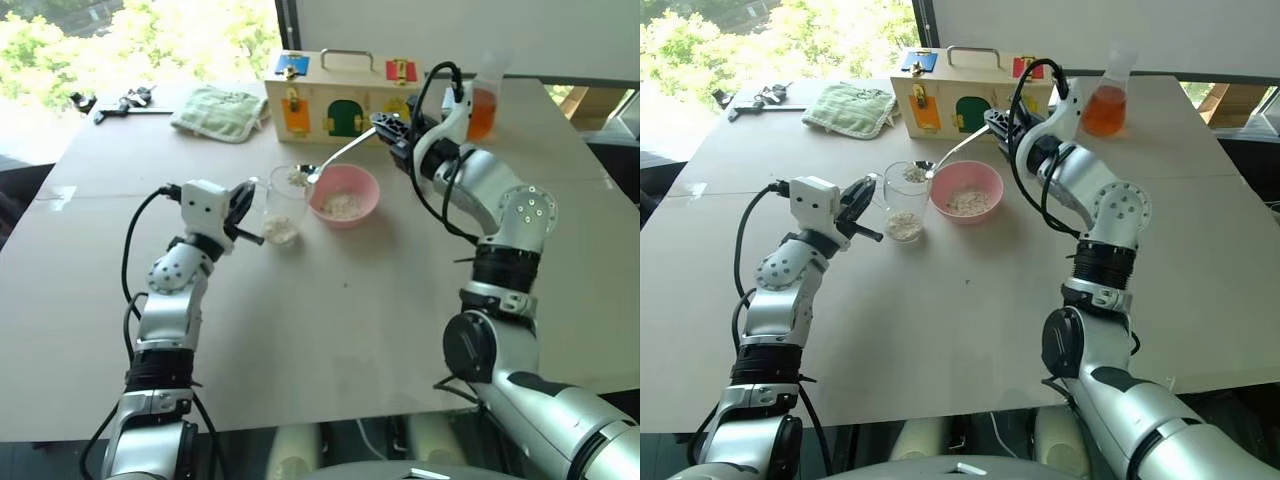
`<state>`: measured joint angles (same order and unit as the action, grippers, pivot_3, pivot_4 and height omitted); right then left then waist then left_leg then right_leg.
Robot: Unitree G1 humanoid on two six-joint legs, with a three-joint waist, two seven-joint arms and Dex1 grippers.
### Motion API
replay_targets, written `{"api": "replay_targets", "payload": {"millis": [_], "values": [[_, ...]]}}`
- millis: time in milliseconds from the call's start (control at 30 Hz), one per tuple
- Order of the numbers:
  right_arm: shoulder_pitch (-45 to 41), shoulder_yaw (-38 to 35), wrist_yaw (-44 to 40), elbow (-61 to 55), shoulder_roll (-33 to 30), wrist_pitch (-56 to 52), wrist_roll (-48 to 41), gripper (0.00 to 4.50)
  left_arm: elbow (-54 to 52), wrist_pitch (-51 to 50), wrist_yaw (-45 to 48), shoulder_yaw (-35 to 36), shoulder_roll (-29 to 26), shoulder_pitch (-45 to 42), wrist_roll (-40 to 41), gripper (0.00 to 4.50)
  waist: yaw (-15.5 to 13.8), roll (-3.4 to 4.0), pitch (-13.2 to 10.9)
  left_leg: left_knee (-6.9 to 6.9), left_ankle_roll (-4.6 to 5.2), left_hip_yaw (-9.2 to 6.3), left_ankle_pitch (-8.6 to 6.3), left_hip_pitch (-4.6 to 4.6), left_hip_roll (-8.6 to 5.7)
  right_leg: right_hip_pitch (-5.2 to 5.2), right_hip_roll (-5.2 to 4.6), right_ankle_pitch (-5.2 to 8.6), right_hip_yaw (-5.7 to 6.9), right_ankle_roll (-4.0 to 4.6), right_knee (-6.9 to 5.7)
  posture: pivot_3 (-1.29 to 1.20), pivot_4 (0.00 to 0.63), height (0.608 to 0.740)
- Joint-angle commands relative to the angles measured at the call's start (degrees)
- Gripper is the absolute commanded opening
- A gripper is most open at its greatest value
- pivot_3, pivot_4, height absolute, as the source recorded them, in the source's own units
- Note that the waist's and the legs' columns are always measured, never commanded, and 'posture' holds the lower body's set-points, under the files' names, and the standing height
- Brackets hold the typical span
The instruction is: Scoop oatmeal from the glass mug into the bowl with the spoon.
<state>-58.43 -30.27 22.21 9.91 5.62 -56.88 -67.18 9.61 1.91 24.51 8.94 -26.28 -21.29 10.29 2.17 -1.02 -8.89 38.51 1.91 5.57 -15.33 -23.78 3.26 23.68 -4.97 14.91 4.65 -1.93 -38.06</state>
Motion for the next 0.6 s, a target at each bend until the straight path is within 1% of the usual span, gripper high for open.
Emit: {"api": "replay_targets", "payload": {"millis": [33,233,333,433,467,533,600], "values": [[-2.85,-0.10,-0.03,-0.29,-1.87,1.90,-2.11,0.00,-1.37,0.96,-0.64,1.33,-0.33,0.32,-0.15,0.03,0.00,0.00,0.00,0.00,0.00,0.00,0.00,0.00,0.00,0.00,0.00,0.00,0.00,0.00,0.00,0.00,0.150,0.740],[-3.56,-0.16,-1.03,1.92,-5.20,3.46,-2.16,0.00,-0.60,1.10,-0.47,2.45,-1.39,0.36,0.00,0.03,0.01,0.00,0.00,-0.03,0.00,0.01,0.00,0.00,0.00,0.00,0.00,0.00,0.00,0.00,0.02,0.00,0.150,0.740],[-3.12,0.36,-2.41,3.42,-6.84,4.41,-0.71,0.00,-0.41,1.06,-0.63,3.65,-2.28,0.93,0.16,0.03,0.12,0.01,0.00,-0.04,0.00,0.02,0.00,0.00,0.01,0.01,0.00,0.00,-0.01,0.00,0.03,0.00,0.150,0.740],[-1.99,2.43,-4.76,4.14,-8.10,5.10,2.19,0.00,-0.63,0.95,-0.83,4.95,-2.81,1.72,0.27,0.03,0.15,0.01,-0.01,-0.08,0.00,0.04,0.00,-0.01,0.02,0.05,0.00,0.00,-0.04,0.00,0.03,0.00,0.150,0.740],[-1.21,4.59,-6.82,3.94,-9.08,5.62,4.97,0.00,-0.64,0.92,-0.91,5.47,-3.00,1.98,0.34,0.03,0.17,0.01,-0.01,-0.09,0.00,0.06,0.00,0.00,0.02,0.05,0.00,0.00,-0.06,0.00,0.04,0.00,0.150,0.740],[0.57,11.41,-12.20,2.69,-11.82,8.08,12.65,0.00,-0.45,1.05,-1.11,6.66,-3.55,2.35,0.38,0.03,0.16,0.01,0.00,-0.09,0.00,0.06,0.00,0.00,0.03,0.07,0.00,0.00,-0.07,0.00,0.04,0.00,0.150,0.740],[1.51,17.32,-16.91,1.35,-13.83,10.71,18.38,0.00,-0.14,1.07,-1.30,7.58,-4.08,2.37,0.43,0.03,0.19,0.00,0.00,-0.09,0.00,0.07,0.00,-0.01,0.02,0.07,0.00,0.00,-0.07,0.00,0.05,0.00,0.150,0.740]]}}
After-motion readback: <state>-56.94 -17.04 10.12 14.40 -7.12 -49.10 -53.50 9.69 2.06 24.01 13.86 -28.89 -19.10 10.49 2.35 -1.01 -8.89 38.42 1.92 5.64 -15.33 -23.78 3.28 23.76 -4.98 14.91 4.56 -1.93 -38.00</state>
